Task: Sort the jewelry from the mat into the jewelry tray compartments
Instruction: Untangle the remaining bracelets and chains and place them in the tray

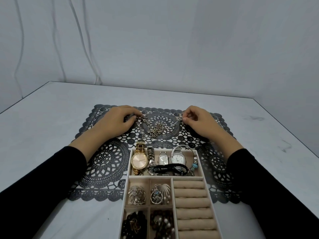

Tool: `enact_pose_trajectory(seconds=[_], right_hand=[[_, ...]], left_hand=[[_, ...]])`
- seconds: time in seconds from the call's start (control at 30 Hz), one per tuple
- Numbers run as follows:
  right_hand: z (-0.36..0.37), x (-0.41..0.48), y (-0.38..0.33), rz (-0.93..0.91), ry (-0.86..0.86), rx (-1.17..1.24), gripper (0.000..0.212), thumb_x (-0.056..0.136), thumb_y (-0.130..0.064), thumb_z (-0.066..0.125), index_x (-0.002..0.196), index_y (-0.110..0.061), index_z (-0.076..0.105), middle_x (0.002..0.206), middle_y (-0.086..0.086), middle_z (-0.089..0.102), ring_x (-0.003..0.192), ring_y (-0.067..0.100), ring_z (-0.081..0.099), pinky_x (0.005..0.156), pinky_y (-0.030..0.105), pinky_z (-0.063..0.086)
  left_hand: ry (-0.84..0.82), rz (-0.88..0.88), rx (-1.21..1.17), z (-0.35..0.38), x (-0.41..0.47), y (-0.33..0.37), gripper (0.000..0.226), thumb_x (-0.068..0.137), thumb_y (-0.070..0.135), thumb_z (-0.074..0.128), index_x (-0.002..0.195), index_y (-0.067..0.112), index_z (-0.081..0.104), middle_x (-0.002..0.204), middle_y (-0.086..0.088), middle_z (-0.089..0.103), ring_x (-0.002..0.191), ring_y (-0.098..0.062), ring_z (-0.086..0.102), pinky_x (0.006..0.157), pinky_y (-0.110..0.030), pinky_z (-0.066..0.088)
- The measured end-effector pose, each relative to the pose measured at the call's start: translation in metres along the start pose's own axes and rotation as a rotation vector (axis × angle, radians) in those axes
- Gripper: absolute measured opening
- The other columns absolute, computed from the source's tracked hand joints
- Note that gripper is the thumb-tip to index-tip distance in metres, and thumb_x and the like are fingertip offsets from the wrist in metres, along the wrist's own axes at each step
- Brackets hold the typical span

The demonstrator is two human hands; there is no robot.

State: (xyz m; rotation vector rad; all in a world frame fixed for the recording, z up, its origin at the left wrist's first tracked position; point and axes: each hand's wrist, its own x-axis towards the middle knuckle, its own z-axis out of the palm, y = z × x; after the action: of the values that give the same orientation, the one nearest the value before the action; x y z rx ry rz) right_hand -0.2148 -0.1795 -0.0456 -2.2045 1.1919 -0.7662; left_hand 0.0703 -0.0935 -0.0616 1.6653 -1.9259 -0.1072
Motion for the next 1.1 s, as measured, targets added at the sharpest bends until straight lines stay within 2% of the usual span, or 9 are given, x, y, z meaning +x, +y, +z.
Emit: enact_pose_trajectory(seconds=[0.1, 0.23, 0.33, 0.43, 0.57, 0.73, 0.8, 0.93, 1.1], right_hand=[[-0.002, 0.000, 0.004, 0.046, 0.060, 0.044, 0.006, 0.089, -0.010, 0.060, 0.087, -0.015, 0.061, 0.082, -0.002, 0.063, 0.073, 0.008, 0.054, 0.060, 0.003, 0.040], [-0.002, -0.001, 0.004, 0.057, 0.060, 0.093, 0.011, 0.089, -0.006, 0.060, 0.092, -0.016, 0.065, 0.081, -0.001, 0.063, 0.072, 0.009, 0.054, 0.061, 0.004, 0.043], [-0.002, -0.002, 0.002, 0.039, 0.031, 0.055, 0.018, 0.090, -0.010, 0.060, 0.101, -0.020, 0.069, 0.084, -0.004, 0.066, 0.072, 0.004, 0.055, 0.060, 0.000, 0.040], [-0.002, -0.004, 0.000, 0.041, 0.010, 0.031, 0.017, 0.089, -0.012, 0.062, 0.100, -0.021, 0.071, 0.084, -0.006, 0.066, 0.070, 0.002, 0.054, 0.060, -0.001, 0.040], [-0.001, -0.004, -0.001, 0.047, -0.006, -0.039, 0.010, 0.088, -0.014, 0.064, 0.095, -0.018, 0.070, 0.080, -0.010, 0.063, 0.072, 0.000, 0.054, 0.060, 0.002, 0.039], [-0.001, -0.003, 0.001, 0.053, 0.013, -0.040, 0.008, 0.089, -0.015, 0.064, 0.094, -0.017, 0.069, 0.085, -0.006, 0.064, 0.077, 0.006, 0.055, 0.061, 0.004, 0.038], [-0.001, -0.002, 0.001, 0.059, 0.031, -0.007, 0.007, 0.088, -0.014, 0.064, 0.093, -0.018, 0.069, 0.085, -0.006, 0.065, 0.075, 0.005, 0.055, 0.059, 0.003, 0.038], [-0.003, -0.002, 0.000, 0.077, 0.058, 0.079, 0.006, 0.087, -0.014, 0.066, 0.090, -0.019, 0.069, 0.081, -0.007, 0.067, 0.070, 0.001, 0.058, 0.062, 0.009, 0.041], [-0.004, -0.006, -0.006, 0.092, 0.082, 0.284, 0.008, 0.086, -0.009, 0.068, 0.093, -0.011, 0.070, 0.078, -0.001, 0.068, 0.059, -0.001, 0.061, 0.060, 0.012, 0.049]], left_hand=[[0.023, -0.014, 0.013, 0.001, 0.000, -0.003, 0.026, 0.095, 0.014, 0.056, 0.115, 0.022, 0.070, 0.117, 0.003, 0.069, 0.101, -0.016, 0.062, 0.090, -0.034, 0.049], [0.012, 0.028, 0.024, 0.003, 0.000, 0.001, 0.027, 0.097, 0.015, 0.054, 0.118, 0.021, 0.068, 0.122, 0.003, 0.067, 0.100, -0.011, 0.060, 0.088, -0.027, 0.044], [-0.037, 0.092, -0.001, 0.004, 0.000, 0.008, 0.027, 0.098, 0.020, 0.054, 0.122, 0.022, 0.066, 0.125, 0.006, 0.065, 0.113, -0.009, 0.057, 0.098, -0.025, 0.040], [-0.088, 0.141, -0.009, 0.005, -0.001, 0.013, 0.027, 0.098, 0.025, 0.054, 0.122, 0.024, 0.067, 0.126, 0.011, 0.062, 0.117, -0.003, 0.053, 0.103, -0.025, 0.037], [-0.060, 0.111, -0.013, 0.003, -0.001, 0.010, 0.024, 0.096, 0.025, 0.058, 0.116, 0.025, 0.071, 0.123, 0.009, 0.064, 0.114, -0.005, 0.055, 0.098, -0.024, 0.041], [-0.016, 0.047, -0.027, 0.002, -0.001, 0.007, 0.020, 0.095, 0.022, 0.060, 0.110, 0.025, 0.073, 0.120, 0.009, 0.066, 0.103, -0.001, 0.055, 0.082, -0.007, 0.034], [-0.004, 0.041, -0.026, 0.002, -0.001, 0.008, 0.019, 0.095, 0.023, 0.061, 0.109, 0.025, 0.073, 0.119, 0.009, 0.067, 0.102, -0.001, 0.055, 0.084, -0.010, 0.035], [0.021, 0.027, -0.017, 0.002, -0.002, 0.011, 0.020, 0.095, 0.025, 0.060, 0.110, 0.023, 0.073, 0.122, 0.008, 0.066, 0.112, -0.007, 0.057, 0.096, -0.023, 0.039], [0.009, 0.033, 0.004, 0.002, -0.004, 0.013, 0.024, 0.096, 0.027, 0.059, 0.117, 0.022, 0.070, 0.123, 0.006, 0.066, 0.115, -0.009, 0.057, 0.097, -0.023, 0.039]])
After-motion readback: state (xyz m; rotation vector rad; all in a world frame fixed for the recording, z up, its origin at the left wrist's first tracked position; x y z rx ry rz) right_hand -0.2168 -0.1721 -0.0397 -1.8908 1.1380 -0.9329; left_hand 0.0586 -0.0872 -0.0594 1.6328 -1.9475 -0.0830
